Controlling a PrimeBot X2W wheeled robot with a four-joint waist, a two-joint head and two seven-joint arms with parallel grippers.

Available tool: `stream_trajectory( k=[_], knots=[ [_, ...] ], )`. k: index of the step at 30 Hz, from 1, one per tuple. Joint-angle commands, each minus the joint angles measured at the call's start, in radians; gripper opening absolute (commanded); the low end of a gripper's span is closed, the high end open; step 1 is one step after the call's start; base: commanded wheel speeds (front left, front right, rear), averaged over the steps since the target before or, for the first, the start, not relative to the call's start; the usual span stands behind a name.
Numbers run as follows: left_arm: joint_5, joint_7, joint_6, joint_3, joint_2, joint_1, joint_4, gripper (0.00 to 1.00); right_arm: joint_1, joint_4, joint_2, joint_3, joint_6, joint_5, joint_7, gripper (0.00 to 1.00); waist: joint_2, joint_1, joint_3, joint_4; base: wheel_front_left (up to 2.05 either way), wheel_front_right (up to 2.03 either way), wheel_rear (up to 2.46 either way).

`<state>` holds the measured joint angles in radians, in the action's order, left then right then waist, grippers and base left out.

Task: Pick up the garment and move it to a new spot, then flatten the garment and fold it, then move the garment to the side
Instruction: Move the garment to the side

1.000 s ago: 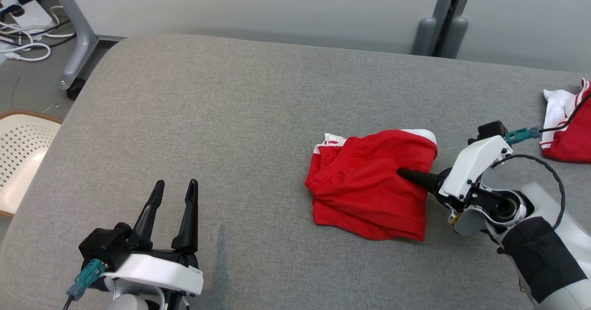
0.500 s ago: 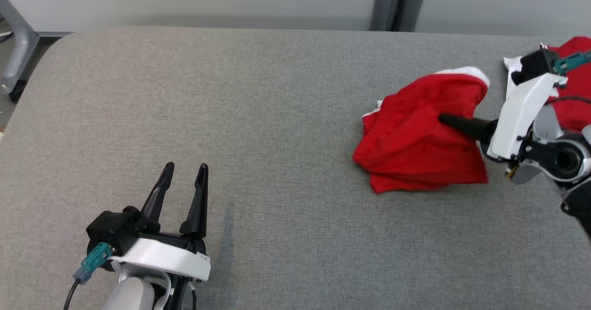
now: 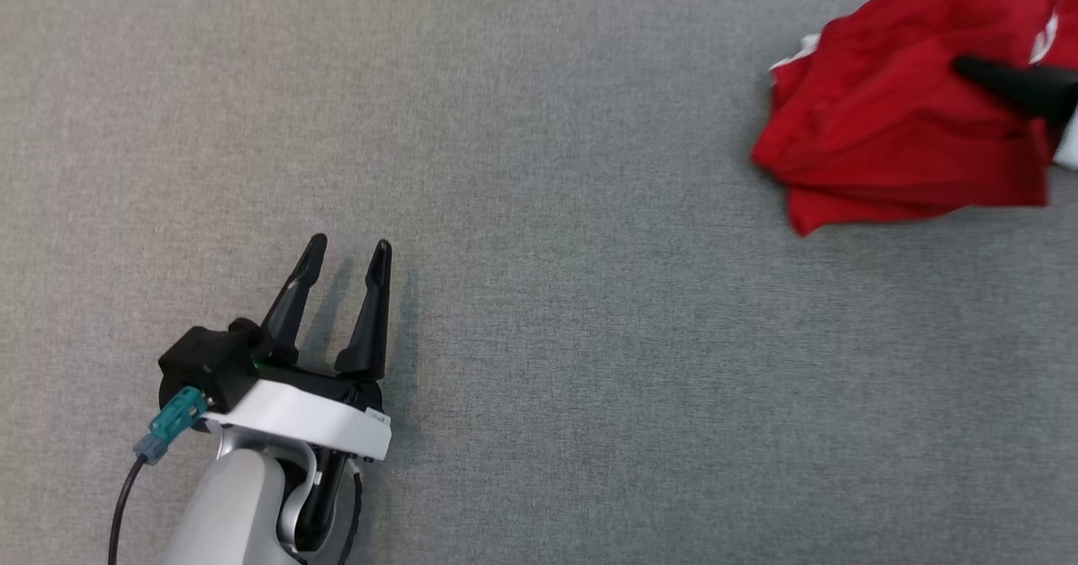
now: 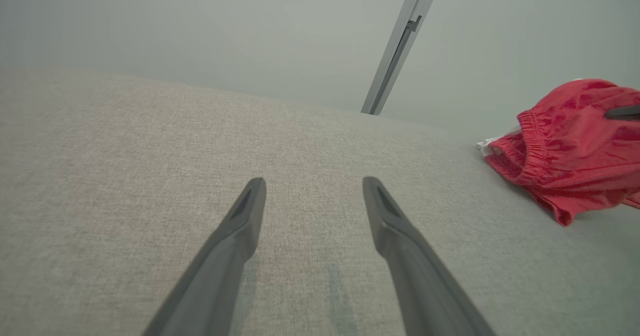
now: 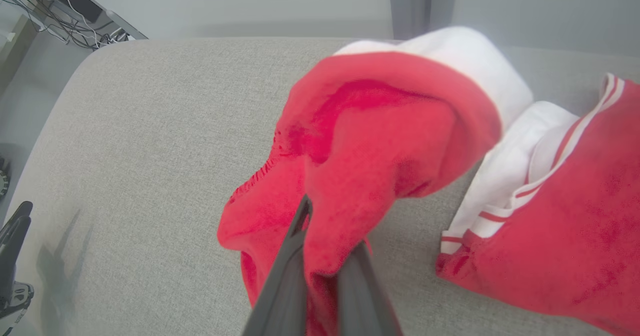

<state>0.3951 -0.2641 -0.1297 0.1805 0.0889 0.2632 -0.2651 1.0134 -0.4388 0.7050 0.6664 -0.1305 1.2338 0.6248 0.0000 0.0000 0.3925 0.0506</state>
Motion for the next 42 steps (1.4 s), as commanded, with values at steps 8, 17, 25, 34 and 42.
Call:
stream_trajectory(
  k=[8,17,25,34,42],
  knots=[
    [-0.006,0.000,-0.002,0.008,0.016,0.047,0.007,1.00,0.082,0.002,0.133,0.022,-0.001,-0.013,-0.002,0.00,0.0000,0.0000,0.072,0.026,0.00,0.00,0.00],
    [-0.013,0.000,-0.002,0.016,0.022,0.071,0.009,1.00,0.177,-0.041,0.237,0.110,-0.001,-0.132,-0.003,0.00,0.0000,0.0000,0.116,0.033,0.00,0.00,0.00],
    [-0.015,0.000,-0.002,0.026,0.019,0.078,0.006,1.00,0.244,-0.138,0.290,0.196,-0.001,-0.264,-0.027,0.00,0.0000,0.0000,0.128,0.045,0.00,0.00,0.00],
    [-0.012,0.000,-0.002,0.033,0.018,0.073,-0.005,1.00,0.247,-0.384,0.227,0.253,0.000,-0.432,-0.128,1.00,0.0000,0.0000,0.103,0.060,0.00,0.00,0.00],
    [-0.011,0.000,-0.002,0.013,0.026,0.043,-0.012,1.00,0.267,-0.544,0.134,0.266,0.000,-0.565,-0.274,1.00,0.0000,0.0000,0.022,0.037,0.00,0.00,0.00]
  ],
)
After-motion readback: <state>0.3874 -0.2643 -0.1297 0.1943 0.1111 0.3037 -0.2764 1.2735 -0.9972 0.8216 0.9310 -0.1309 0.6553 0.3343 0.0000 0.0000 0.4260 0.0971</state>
